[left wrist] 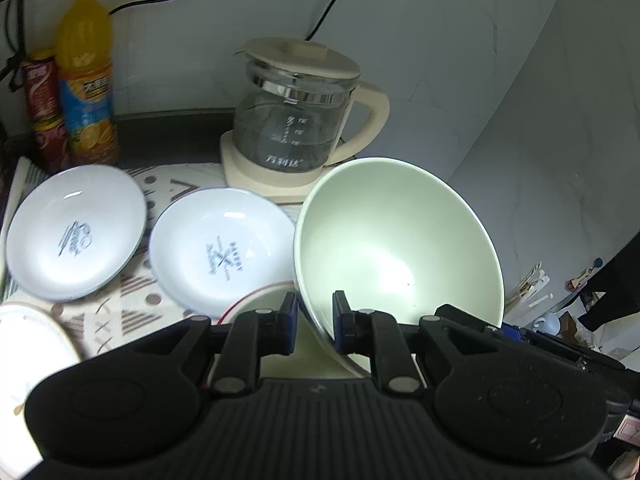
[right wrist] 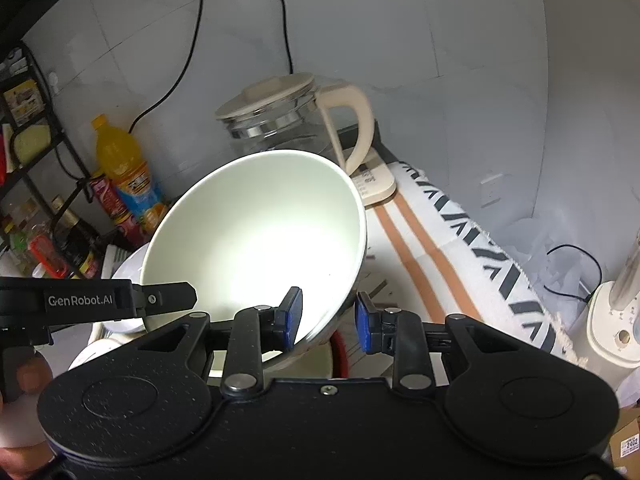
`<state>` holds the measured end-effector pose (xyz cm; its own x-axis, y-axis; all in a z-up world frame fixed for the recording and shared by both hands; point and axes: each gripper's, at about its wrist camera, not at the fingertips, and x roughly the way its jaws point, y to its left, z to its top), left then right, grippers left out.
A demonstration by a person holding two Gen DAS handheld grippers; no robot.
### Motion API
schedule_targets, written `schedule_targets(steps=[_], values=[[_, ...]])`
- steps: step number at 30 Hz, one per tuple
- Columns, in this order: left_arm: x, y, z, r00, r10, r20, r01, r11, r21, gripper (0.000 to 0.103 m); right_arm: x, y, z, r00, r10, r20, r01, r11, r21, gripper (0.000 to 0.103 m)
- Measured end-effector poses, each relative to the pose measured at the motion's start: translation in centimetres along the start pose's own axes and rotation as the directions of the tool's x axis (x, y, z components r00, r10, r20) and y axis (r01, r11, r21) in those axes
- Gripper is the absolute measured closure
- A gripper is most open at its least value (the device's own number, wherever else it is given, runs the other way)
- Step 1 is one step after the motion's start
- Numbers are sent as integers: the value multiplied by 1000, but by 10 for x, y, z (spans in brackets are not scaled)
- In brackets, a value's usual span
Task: Organize plates and bowls
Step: 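Lift the smaller green bowl with both grippers over the bowl stack, then lower the smaller green bowl into the stack and open both grippers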
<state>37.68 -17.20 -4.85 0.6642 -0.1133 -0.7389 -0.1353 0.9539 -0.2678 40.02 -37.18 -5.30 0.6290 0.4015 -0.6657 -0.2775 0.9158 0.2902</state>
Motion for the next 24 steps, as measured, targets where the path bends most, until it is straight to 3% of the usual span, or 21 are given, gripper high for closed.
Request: schedule_targets(steps=[12, 24], values=[[-29, 14, -28, 999, 43, -20, -44, 998, -42, 87, -14, 18, -23, 998, 43, -55, -45, 999, -27, 74], [-11, 35, -46, 993, 73, -93, -80, 994, -74, 85, 5, 22, -40, 989, 55, -134, -58, 998, -21, 68]])
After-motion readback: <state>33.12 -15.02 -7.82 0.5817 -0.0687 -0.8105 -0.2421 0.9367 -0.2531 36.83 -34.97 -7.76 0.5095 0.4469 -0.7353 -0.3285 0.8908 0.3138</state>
